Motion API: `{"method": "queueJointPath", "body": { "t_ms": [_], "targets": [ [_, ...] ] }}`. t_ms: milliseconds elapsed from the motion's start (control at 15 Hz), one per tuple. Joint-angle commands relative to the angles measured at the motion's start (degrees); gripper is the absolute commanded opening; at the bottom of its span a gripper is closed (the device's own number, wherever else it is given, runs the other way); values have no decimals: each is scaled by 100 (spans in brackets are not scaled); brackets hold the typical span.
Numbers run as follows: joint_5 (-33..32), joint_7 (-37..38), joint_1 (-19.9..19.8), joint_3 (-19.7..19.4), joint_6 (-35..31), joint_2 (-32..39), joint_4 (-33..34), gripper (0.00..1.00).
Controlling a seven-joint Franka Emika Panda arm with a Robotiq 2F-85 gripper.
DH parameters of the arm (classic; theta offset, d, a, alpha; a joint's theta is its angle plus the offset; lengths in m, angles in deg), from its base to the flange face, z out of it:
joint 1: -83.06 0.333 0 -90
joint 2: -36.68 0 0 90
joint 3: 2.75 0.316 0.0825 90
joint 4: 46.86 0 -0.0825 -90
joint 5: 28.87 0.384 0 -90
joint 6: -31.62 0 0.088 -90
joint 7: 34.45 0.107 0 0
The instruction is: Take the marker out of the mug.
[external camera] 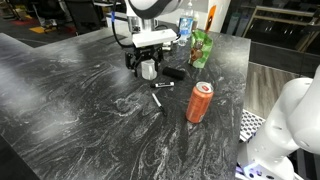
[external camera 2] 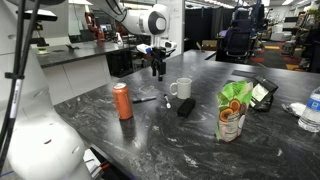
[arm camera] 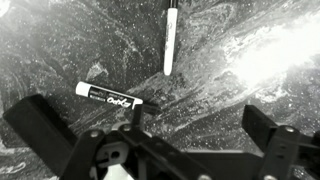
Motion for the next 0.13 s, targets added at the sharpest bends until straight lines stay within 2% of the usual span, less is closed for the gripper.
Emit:
{"method": "queueJointPath", "body": {
  "t_ms": [0,67],
  "targets": [
    [-544,276,24,141,-324,-439,-163,100],
    [-656,324,17,178,-464,-551,-207,100]
  ]
}}
